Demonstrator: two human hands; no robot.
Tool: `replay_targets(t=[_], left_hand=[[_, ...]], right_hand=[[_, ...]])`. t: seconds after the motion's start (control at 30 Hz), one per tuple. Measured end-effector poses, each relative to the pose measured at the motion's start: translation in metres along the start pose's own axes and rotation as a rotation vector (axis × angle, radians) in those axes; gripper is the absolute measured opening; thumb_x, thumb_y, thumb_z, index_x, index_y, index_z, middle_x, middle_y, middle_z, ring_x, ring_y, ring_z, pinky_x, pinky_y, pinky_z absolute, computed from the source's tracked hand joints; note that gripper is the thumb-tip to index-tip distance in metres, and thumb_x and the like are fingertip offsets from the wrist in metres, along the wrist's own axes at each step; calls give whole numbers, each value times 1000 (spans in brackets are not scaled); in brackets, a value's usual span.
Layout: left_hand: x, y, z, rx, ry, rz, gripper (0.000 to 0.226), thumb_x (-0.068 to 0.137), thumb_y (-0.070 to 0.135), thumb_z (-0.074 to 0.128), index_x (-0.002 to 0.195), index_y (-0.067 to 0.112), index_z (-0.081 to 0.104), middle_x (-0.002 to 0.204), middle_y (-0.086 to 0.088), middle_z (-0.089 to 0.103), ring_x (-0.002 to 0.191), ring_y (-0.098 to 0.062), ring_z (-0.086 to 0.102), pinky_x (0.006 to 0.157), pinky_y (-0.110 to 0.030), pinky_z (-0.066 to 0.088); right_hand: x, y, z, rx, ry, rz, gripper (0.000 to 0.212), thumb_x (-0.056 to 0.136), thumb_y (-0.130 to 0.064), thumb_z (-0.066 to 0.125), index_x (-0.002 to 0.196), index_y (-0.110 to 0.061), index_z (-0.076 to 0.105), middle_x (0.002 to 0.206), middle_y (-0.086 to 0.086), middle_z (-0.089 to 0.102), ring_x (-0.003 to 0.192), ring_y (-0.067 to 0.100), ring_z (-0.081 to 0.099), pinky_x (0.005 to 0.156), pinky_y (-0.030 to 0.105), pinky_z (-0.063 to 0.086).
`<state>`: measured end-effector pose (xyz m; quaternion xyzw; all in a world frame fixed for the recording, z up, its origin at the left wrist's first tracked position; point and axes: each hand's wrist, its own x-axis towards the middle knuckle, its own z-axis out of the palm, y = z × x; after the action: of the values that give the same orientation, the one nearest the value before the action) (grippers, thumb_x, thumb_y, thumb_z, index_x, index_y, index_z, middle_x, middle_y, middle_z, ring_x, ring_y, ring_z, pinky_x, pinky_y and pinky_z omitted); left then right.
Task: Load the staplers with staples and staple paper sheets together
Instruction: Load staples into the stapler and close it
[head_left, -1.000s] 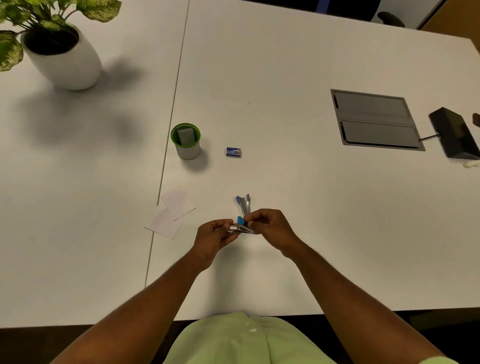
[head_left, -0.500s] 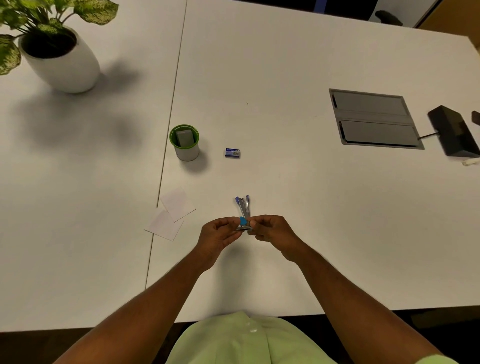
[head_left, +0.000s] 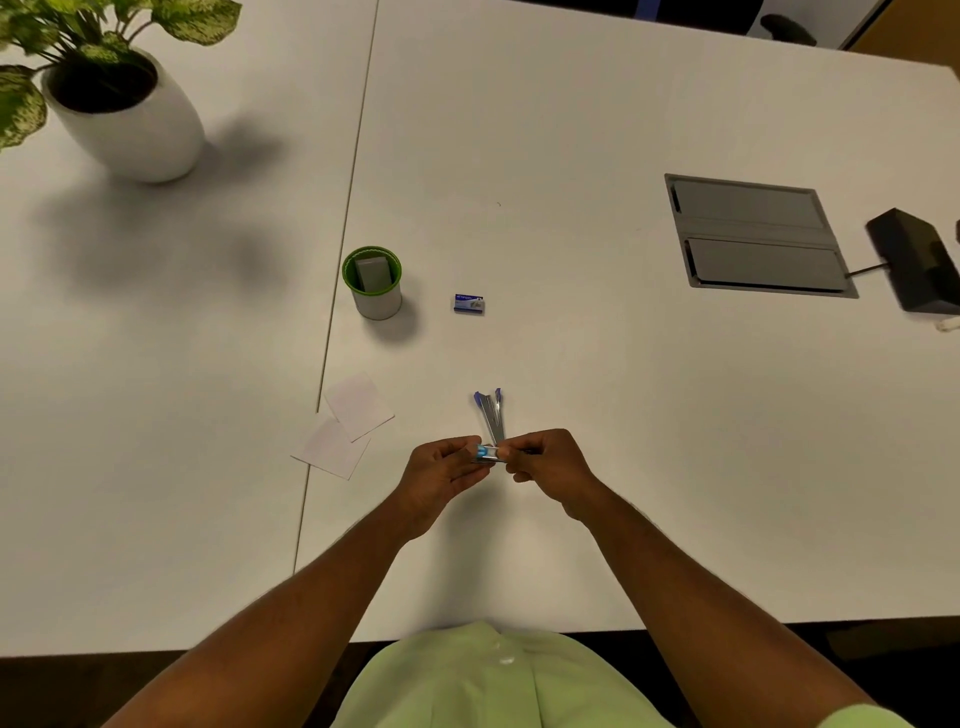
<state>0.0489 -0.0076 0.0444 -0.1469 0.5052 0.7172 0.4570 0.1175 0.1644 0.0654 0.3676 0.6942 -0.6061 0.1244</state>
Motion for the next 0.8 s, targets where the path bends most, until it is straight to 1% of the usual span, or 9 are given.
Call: replay_targets(t=[0.1, 0.17, 0.33, 0.47, 0.57, 0.73, 0.8], left_hand=[[0, 2, 0, 13, 1, -4, 25, 95, 6, 62, 119, -1, 64, 114, -21, 72, 103, -34, 73, 83, -32, 61], [0, 2, 0, 31, -2, -5, 26, 96, 5, 60, 121, -2, 63, 114, -21, 71, 102, -33, 73, 83, -31, 61], [0, 3, 1, 92, -14, -8, 29, 98, 0, 56, 126, -7, 58, 120, -24, 67, 103, -33, 72, 86, -30, 61], [0, 3, 2, 158, -17, -2, 31, 100, -1, 52, 130, -9, 54, 125, -28, 64, 113, -39, 66, 96, -35, 57], [0, 3, 2, 232, -26, 5, 31, 100, 0, 50, 131, -8, 53, 127, -27, 62, 117, -40, 64, 105, -42, 50], [0, 0, 3, 296, -3, 13, 33, 100, -1, 50, 133, -7, 53, 128, -26, 62, 117, -37, 64, 104, -40, 50], [1, -1, 3, 312, 9, 24, 32, 100, -2, 50, 132, -7, 54, 128, -27, 62, 118, -38, 64, 105, -42, 50]], right_hand=[[3, 2, 1, -14, 15, -2, 19, 84, -18, 80, 100, -7, 79, 89, 15, 76, 78, 24, 70, 85, 39, 61], [4, 2, 2, -28, 25, -6, 20, 84, -19, 80, 100, -8, 79, 89, 14, 76, 81, 27, 72, 89, 41, 60], [3, 2, 2, -50, 38, -16, 21, 82, -19, 82, 100, -9, 79, 88, 10, 77, 85, 27, 74, 88, 39, 60], [3, 3, 2, -72, 44, -24, 24, 81, -18, 82, 103, -9, 78, 89, 9, 77, 85, 25, 74, 87, 36, 61], [3, 5, 1, -82, 45, -21, 24, 79, -18, 84, 102, -11, 79, 88, 6, 78, 82, 22, 75, 85, 33, 61], [3, 7, 1, -80, 59, -25, 22, 77, -16, 85, 98, -13, 80, 85, 4, 78, 79, 20, 75, 81, 27, 61], [4, 8, 2, -81, 71, -35, 22, 75, -15, 86, 97, -13, 80, 83, 3, 78, 76, 18, 75, 75, 22, 59]])
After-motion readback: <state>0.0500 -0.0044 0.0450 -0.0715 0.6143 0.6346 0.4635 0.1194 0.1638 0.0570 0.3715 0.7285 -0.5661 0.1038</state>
